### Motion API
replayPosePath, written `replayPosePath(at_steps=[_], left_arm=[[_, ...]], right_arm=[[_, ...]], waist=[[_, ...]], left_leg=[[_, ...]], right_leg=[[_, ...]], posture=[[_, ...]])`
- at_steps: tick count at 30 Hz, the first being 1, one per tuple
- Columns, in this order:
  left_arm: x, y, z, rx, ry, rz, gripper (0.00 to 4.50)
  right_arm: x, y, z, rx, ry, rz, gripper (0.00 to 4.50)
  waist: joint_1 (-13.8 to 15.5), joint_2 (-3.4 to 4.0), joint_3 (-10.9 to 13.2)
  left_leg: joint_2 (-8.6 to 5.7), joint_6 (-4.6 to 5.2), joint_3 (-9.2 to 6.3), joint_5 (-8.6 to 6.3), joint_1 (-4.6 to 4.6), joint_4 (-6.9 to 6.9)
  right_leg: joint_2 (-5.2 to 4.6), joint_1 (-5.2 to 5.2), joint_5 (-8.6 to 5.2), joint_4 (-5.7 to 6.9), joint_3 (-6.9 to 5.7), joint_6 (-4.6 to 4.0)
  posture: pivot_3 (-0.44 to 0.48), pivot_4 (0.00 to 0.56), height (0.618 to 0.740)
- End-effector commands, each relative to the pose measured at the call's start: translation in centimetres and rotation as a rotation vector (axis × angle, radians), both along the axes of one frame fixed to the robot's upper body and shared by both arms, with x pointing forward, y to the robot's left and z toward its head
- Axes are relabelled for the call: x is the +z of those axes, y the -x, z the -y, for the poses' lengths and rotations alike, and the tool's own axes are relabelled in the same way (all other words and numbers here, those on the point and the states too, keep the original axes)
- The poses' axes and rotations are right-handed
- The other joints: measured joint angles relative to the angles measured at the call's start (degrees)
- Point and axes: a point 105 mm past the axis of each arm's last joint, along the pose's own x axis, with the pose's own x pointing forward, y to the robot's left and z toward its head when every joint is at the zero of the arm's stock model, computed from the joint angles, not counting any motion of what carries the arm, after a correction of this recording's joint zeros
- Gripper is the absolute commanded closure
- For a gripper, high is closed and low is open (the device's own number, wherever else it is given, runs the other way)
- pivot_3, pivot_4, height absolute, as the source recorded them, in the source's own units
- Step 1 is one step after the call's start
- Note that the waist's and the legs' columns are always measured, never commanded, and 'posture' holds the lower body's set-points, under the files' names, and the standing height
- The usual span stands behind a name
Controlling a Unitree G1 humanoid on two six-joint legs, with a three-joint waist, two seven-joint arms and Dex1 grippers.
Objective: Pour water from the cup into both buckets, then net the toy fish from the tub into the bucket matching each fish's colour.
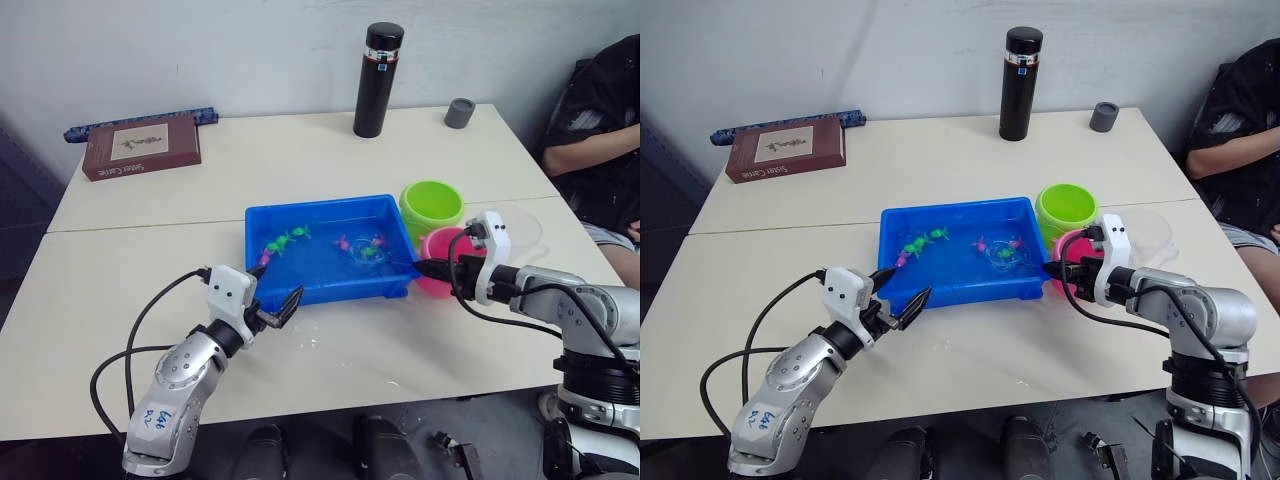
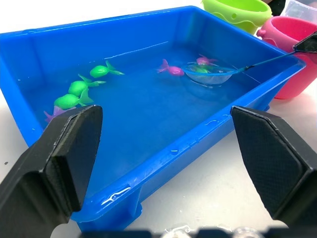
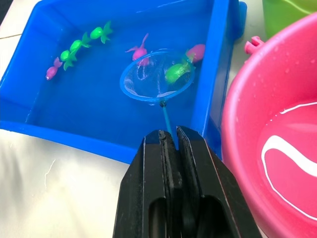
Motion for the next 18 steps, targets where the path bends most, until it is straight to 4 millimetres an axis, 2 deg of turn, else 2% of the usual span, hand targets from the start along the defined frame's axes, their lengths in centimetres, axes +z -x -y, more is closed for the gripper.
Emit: replayPosePath(at_steps=[1,18], left_arm=[[0.92,0.11,0.28,-0.015,0.005,0.041,0.05],[0.99,0.01,0.41,-0.026,0.002,0.045,0.05]], right_arm=[[1.19,0.20,-0.32,0.004,-0.044,0.029,4.50],[0.82,1.06,-1.07,-0.015,-0.094,-0.003,4.50]], waist=[[-0.01,0.00,0.00],[-0.03,0.00,0.00]], left_leg=[[0.00,0.00,0.00,0.00,0.00,0.00],[0.01,0.01,0.00,0.01,0.00,-0.01]], right_leg=[[0.00,0.00,0.00,0.00,0.00,0.01],[0.02,-0.02,0.01,0.03,0.01,0.01]], posture=[[0.000,0.150,0.740],[0.000,0.150,0.740]])
